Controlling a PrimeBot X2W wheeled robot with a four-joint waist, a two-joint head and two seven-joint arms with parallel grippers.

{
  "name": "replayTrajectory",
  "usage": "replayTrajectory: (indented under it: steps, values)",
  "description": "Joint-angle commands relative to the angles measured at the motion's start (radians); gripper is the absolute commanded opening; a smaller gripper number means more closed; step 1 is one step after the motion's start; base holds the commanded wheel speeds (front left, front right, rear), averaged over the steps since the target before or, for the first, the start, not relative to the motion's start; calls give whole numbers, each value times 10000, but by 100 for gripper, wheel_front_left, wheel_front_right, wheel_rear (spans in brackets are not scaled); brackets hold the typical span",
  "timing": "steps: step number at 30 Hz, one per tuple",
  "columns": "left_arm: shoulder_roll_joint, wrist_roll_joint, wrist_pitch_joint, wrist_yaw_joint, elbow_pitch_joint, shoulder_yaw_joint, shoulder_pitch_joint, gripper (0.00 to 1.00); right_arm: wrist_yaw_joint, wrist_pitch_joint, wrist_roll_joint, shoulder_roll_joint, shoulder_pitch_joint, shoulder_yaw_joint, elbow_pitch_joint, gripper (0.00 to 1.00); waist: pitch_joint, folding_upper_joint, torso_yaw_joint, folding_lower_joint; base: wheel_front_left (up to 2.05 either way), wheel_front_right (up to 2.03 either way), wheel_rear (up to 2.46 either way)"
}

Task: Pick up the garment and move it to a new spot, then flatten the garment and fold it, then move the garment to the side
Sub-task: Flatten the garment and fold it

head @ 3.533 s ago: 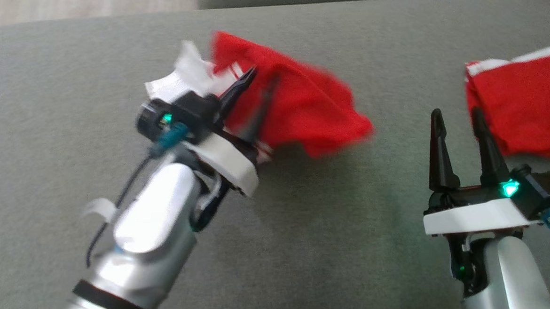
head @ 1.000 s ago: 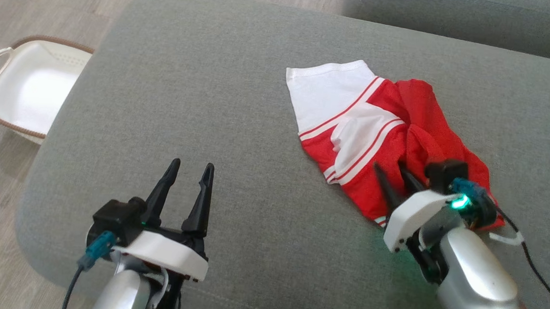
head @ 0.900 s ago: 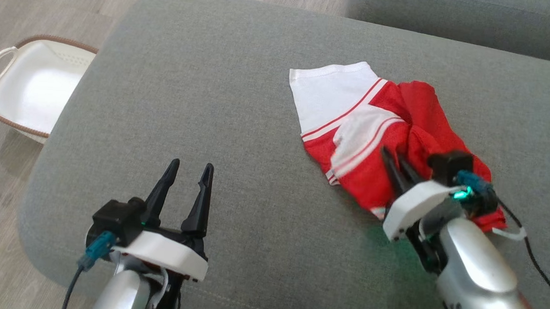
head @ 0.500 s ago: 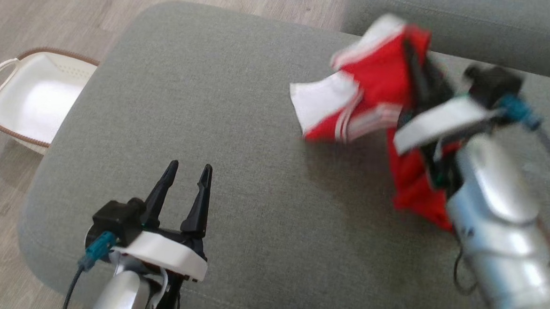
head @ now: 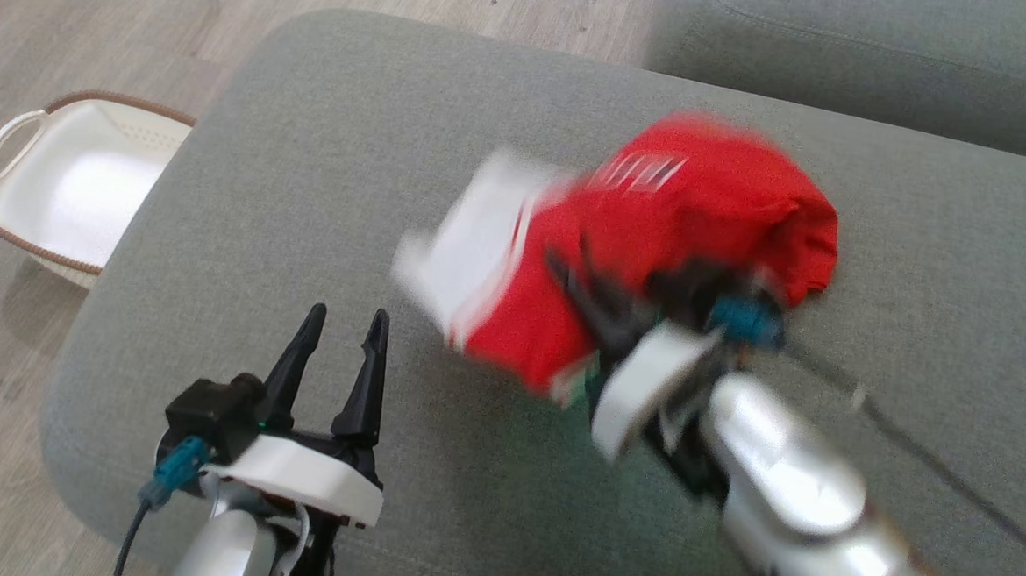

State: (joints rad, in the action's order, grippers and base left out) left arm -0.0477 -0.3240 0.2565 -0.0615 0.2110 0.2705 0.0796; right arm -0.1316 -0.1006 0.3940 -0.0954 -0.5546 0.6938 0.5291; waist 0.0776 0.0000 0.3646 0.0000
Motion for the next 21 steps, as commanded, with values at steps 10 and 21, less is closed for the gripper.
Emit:
replayTrajectory:
  steps: [10,21]
  values:
    - [-26,144,53,-27,-294,-545,329,100,9,12,707,-545,378,491,251,100,-22,0,-584,0,0,0,0]
    - [-26,236,53,-39,-597,-1076,518,100,9,-1191,-321,-1095,1170,-3349,-656,100,-229,0,-1548,0,0,0,0]
